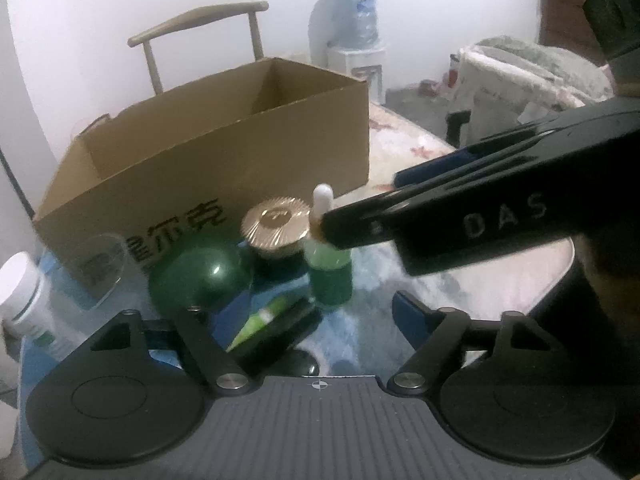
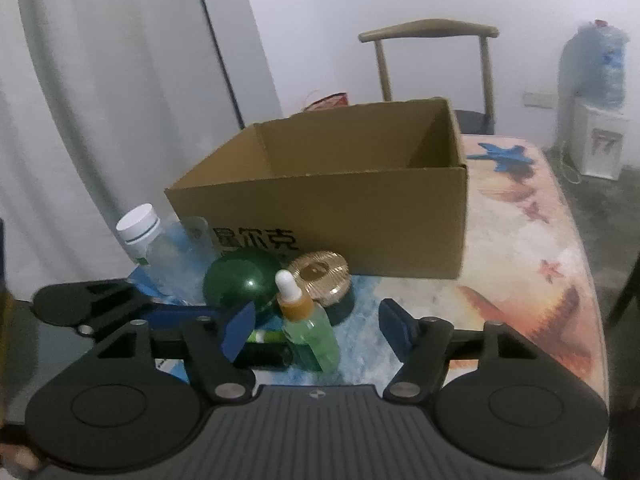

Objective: Organize rigid objects
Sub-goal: 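Reach the right tool to the green dropper bottle and close on it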

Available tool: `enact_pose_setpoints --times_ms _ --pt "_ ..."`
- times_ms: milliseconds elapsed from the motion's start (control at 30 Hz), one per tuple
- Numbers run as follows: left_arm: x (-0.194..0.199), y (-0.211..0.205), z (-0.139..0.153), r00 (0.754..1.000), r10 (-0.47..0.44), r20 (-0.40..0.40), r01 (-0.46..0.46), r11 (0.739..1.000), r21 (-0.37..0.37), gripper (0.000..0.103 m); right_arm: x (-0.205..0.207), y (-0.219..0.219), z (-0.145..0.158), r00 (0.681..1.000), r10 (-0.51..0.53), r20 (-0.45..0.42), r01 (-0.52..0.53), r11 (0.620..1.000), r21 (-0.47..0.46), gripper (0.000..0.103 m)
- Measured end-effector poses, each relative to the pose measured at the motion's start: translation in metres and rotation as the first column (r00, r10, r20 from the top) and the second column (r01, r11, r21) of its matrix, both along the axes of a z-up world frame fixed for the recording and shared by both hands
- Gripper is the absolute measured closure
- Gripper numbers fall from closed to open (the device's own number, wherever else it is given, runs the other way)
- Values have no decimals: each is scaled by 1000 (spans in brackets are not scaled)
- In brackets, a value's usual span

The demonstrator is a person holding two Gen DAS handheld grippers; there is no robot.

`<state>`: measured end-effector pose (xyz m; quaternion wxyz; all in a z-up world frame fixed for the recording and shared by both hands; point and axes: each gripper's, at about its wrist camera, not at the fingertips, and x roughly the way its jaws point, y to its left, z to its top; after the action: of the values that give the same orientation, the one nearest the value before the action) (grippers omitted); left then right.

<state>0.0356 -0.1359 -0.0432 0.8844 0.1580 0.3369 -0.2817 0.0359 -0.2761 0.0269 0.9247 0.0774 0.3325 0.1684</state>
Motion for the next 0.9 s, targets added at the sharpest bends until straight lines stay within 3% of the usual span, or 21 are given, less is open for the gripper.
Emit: enact_pose_setpoints --times_ms 133,333,500,600,767,900 --pt "10 -6 -4 1000 -15 -11 15 1000 -9 32 11 1 0 999 37 -6 -37 999 15 39" --pt "23 -17 -14 999 -30 -33 30 1000 8 44 27 0 -7 995 84 -59 -81 996 47 55" --pt "27 -19 -18 999 -26 -45 26 1000 14 54 32 2 -9 990 119 -72 -114 991 67 79" --pt "26 -20 -20 999 -14 -32 14 1000 17 71 32 5 -7 991 120 -66 -118 992 43 79" --pt "22 -16 -14 999 7 -47 -9 1000 -26 72 28 2 0 991 111 -76 -108 993 43 79" --pt "10 -14 6 1000 15 1 -15 999 -38 72 20 5 27 991 127 -42 -126 992 26 79"
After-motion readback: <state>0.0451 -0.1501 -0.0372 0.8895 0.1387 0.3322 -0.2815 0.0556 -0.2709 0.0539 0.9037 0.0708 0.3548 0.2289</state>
